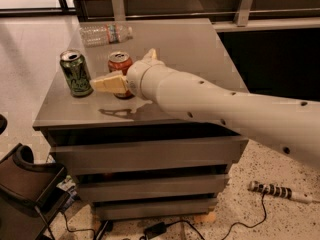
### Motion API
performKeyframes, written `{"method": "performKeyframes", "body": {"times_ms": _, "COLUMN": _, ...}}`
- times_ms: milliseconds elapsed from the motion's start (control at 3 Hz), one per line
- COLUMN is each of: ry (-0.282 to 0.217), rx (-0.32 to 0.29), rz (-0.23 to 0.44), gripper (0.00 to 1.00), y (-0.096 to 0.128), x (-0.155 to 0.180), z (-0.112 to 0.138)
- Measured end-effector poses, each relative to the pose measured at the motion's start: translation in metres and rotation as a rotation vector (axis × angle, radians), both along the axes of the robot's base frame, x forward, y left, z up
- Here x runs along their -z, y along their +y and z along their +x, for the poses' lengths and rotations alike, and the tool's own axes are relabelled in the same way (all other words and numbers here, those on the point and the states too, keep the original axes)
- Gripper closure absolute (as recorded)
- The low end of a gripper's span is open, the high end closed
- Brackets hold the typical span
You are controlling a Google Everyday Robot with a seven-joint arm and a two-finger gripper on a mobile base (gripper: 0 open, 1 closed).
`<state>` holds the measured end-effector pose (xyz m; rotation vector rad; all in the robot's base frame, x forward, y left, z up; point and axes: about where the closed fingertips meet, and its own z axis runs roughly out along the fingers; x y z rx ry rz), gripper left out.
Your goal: Move coke can near green can
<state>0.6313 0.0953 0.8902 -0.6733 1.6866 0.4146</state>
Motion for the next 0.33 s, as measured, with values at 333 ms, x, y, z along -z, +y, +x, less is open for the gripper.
{"method": "performKeyframes", "body": {"times_ms": 333, "ry": 0.000, "rx": 0.000, "rz": 0.000, "gripper": 0.00, "y": 0.0000, "x": -0.0001, "z": 0.0000}}
